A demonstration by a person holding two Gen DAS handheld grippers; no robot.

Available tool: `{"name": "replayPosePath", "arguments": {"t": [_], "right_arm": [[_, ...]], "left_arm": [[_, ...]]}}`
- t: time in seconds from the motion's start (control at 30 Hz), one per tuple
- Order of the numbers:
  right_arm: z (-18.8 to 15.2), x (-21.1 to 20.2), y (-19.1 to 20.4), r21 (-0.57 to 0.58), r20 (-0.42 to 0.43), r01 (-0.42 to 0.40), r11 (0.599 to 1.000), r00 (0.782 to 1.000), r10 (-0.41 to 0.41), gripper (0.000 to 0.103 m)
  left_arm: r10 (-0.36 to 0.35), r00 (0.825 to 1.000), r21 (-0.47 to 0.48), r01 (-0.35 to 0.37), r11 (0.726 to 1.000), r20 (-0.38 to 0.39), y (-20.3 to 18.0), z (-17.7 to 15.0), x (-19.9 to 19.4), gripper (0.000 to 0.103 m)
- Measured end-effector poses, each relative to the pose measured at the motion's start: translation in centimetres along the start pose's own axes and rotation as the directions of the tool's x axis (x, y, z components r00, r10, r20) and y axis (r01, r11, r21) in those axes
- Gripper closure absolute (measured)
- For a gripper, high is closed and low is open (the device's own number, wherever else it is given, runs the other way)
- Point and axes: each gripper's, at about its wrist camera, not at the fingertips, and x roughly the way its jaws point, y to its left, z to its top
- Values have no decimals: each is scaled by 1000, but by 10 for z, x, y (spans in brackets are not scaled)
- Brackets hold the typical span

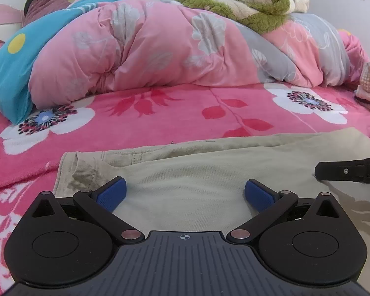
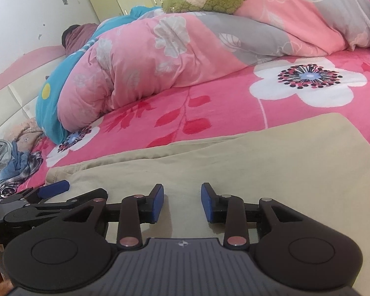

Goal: Fold clothes

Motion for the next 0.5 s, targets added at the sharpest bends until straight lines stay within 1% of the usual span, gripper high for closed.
{"name": "replayPosePath", "arguments": {"t": [0.3,0.5], "right_arm": [[0,1,-1,-4,-1,2,1000,1000,-2,68],[-2,2,3,-27,1,22,999,1000,-22,68]], "left_arm": [[-2,1000,3,2,1000,1,0,1,0,0],[-2,1000,4,2,1000,2,0,1,0,0]]}}
